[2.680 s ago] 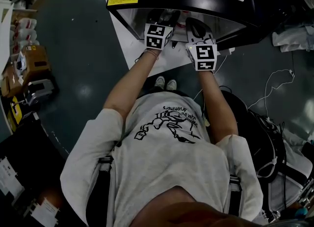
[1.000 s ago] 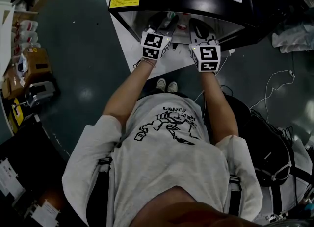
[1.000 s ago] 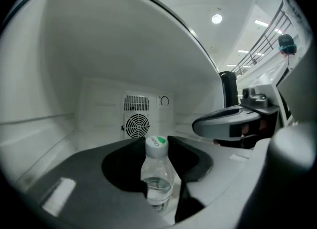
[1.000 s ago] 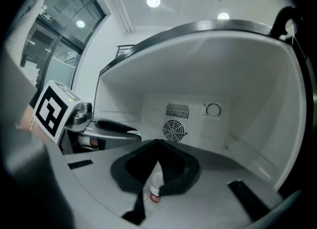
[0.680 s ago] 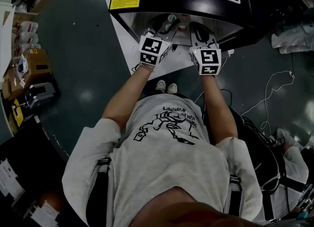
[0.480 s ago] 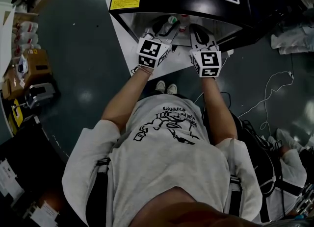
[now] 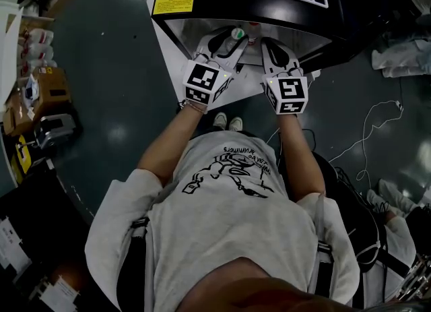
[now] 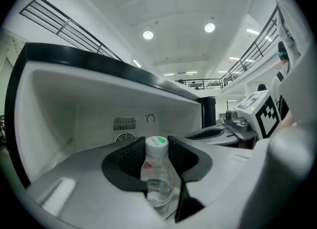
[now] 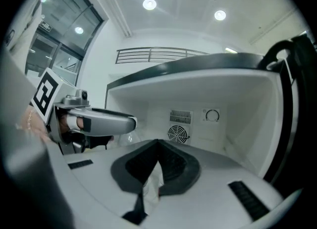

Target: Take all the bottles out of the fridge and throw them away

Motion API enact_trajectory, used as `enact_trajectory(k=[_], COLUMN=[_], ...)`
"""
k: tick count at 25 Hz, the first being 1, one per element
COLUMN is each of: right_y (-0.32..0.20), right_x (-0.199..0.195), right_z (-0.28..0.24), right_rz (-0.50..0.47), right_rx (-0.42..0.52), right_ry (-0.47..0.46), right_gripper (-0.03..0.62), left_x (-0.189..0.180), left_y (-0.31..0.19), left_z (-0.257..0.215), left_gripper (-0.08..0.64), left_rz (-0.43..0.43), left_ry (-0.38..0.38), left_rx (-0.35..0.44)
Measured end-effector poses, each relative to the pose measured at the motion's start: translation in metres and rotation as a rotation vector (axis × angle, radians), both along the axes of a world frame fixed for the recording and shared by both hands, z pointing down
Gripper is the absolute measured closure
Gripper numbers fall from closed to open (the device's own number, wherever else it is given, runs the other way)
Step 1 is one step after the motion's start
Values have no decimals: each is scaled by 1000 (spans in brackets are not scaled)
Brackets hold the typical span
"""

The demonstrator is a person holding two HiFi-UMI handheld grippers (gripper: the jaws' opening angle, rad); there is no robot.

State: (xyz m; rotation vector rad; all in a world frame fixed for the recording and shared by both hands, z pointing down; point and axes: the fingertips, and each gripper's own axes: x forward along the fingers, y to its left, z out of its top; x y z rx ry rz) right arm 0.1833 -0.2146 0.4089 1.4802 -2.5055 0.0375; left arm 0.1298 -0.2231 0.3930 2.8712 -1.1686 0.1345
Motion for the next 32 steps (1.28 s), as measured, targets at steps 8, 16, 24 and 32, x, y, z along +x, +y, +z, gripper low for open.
enact_trajectory(k=[8,16,24,32], right_y=[14,29,46,63], right_x=[-4,-4,-9,-17], right_z=[-18,-33,-51,-70], right_rz=[-21,-43,-56,-72], right_rx=[-1,3,2,25], right_ry=[-17,-21,-44,-31], right_gripper=[584,584,584,584], left_x=[1,3,-1,-2], left_y=[20,39,57,76], left_z=[-20,-36,-46,-64], left_gripper=[413,413,413,413], left_rz=[22,53,80,105], left_ry=[26,18,9,16], left_rx=[12,35,38,59])
